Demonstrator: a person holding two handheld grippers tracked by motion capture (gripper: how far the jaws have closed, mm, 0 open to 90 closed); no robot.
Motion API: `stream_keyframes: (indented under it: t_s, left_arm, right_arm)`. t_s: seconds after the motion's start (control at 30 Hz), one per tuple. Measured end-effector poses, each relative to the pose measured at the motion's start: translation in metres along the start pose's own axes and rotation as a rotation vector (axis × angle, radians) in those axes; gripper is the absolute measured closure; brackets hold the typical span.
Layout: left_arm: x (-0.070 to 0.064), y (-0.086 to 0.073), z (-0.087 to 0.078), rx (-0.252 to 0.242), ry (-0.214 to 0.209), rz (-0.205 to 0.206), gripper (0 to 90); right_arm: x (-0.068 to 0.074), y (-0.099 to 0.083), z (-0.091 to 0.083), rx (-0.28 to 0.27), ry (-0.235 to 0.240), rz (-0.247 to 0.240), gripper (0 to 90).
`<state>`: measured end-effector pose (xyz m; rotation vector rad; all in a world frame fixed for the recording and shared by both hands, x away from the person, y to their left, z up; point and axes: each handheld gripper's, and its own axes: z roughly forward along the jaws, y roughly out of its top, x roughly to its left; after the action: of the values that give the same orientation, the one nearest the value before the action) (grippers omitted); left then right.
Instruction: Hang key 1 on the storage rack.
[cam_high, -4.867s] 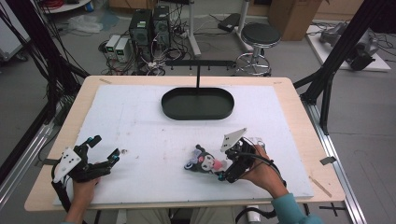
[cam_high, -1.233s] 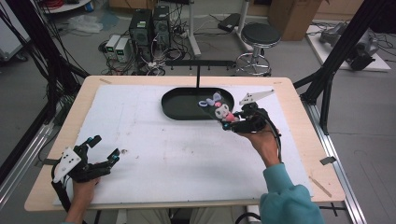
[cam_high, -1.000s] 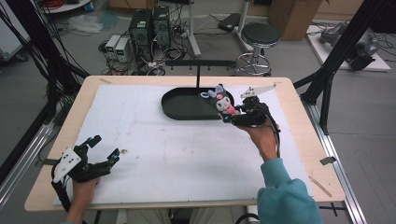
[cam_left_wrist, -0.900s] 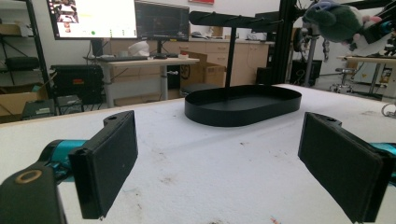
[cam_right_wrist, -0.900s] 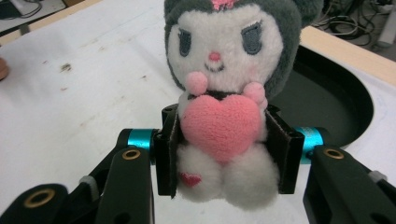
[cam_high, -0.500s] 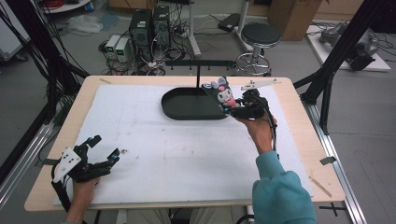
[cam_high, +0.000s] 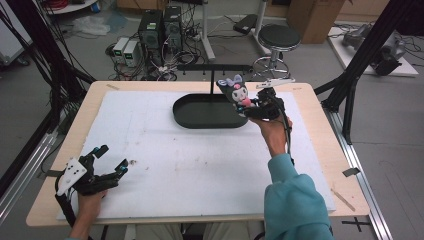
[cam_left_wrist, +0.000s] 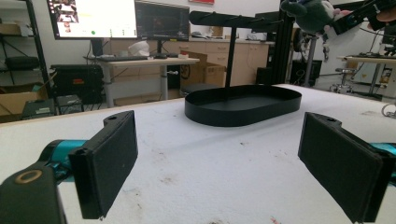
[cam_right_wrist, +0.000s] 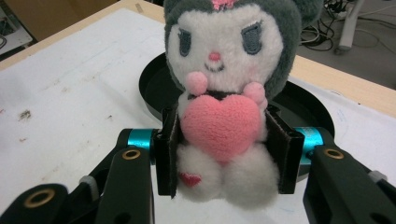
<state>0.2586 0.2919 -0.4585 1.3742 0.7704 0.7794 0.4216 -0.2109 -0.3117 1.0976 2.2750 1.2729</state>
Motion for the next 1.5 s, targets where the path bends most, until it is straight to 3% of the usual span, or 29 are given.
stream_keyframes:
  t_s: [0.4,1.1,1.5]
  left_arm:
    - [0.000,0.000,0.000,-0.002,0.002,-0.003,12.4]
    - [0.000,0.000,0.000,-0.002,0.002,-0.004,12.4]
    - [0.000,0.000,0.000,-0.002,0.002,-0.006,12.4]
  right_arm:
    - [-0.009,-0.001,0.009,-0.006,-0.034,0.033,54.1]
    - [-0.017,0.005,0.027,-0.016,-0.029,0.119,54.1]
    - [-0.021,0.004,0.032,-0.019,-0.039,0.135,54.0]
